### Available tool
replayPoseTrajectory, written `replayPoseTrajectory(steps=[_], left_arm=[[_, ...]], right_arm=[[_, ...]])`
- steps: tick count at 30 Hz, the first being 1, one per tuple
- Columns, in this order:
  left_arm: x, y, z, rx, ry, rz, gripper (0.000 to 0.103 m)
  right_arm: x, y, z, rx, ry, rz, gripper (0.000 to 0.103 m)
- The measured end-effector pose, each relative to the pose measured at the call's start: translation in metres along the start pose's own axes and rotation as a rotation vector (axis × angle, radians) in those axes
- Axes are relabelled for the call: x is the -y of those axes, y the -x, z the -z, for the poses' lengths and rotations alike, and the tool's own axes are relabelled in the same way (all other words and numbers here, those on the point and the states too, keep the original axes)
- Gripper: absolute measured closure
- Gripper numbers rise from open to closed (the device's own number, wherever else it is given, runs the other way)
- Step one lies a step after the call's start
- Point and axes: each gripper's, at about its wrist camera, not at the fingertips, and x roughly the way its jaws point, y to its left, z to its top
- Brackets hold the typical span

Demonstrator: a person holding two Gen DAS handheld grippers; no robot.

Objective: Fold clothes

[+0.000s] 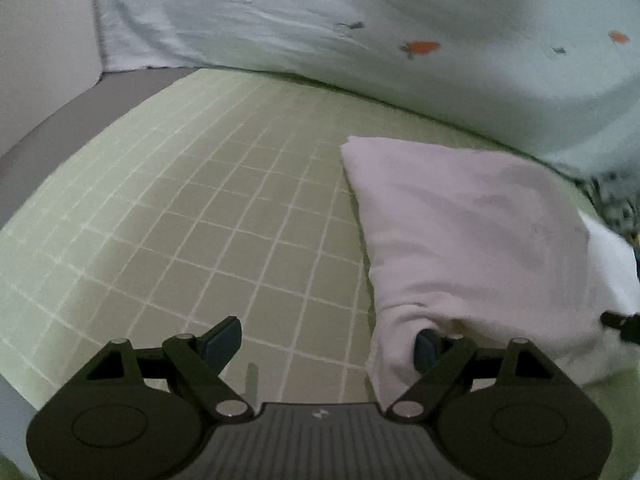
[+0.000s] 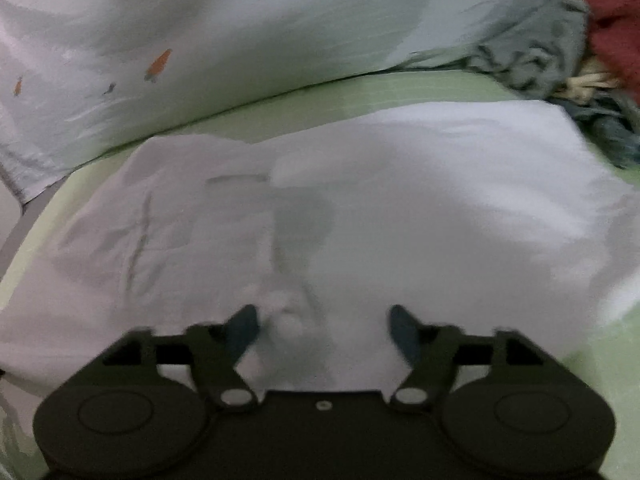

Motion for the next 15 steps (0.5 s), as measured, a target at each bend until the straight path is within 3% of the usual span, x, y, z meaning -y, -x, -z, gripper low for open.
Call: replayPoseTrajectory(steps=[7,15], left_arm=[[-0.003,0.005,0.000,-0.013,-0.005,0.007,0.017],[-0.012,0.004,-0.005,-0.035,0.039,0.030,0.017]], right_arm=[[0.068,0.032,0.021,0.039,-0.101,0.103,0.008],[0.160,0.046,0.039,0.057,-0.360,0.226,0.005]])
